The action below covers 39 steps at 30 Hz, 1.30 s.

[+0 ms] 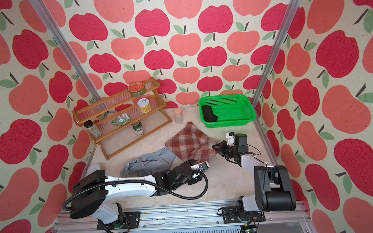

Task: Roll up the skirts
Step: Roll the skirt at the center of the board.

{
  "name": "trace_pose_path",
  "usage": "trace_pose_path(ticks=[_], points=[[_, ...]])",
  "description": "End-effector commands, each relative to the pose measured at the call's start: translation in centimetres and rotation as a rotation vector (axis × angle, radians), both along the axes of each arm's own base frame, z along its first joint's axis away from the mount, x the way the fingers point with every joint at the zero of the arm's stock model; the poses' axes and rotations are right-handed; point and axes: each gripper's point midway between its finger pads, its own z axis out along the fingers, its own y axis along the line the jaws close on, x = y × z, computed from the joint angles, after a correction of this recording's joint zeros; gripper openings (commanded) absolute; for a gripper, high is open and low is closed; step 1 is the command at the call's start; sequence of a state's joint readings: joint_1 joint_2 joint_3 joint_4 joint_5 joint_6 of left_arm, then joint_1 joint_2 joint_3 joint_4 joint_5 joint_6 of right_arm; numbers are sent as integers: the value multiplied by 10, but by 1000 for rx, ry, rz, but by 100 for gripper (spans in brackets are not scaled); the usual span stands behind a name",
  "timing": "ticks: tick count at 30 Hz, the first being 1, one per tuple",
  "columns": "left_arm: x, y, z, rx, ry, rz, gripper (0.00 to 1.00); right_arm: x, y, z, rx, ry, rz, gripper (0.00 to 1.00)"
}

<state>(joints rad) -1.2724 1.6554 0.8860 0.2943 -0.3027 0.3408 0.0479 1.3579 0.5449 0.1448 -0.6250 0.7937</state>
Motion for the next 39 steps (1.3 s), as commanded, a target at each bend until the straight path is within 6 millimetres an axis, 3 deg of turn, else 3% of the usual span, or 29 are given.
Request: trace_pose_path(ticks=[1,2,14,21,28,31,34,39], points=[[9,-15,8,-24,-62,10,87,-15,-12,-3,-63,21,-11,5],[7,-19,7,-46,-51,2,100,-16,-15,-2,-67,21,-18,5],[8,-59,-29,-32,-21,-51,100,-17,-21,-9,-39,62,-38,6],[17,-64,-46,7,-46,-17,100,-15,-26,-7,-30,65,-52,6],[41,-69,-64,109,-132,73,99,-15,-28,-8,-32,69,-51,6],[53,-68,-76,203,-180,127,89,-15,-30,-8,-38,72,-53,6],[63,-63,-80,258,-236,176,44,-16,-32,-8,-46,79,-51,6],[68,-58,-86,319,-259,190,18,-15,-38,-9,-48,79,-58,6]])
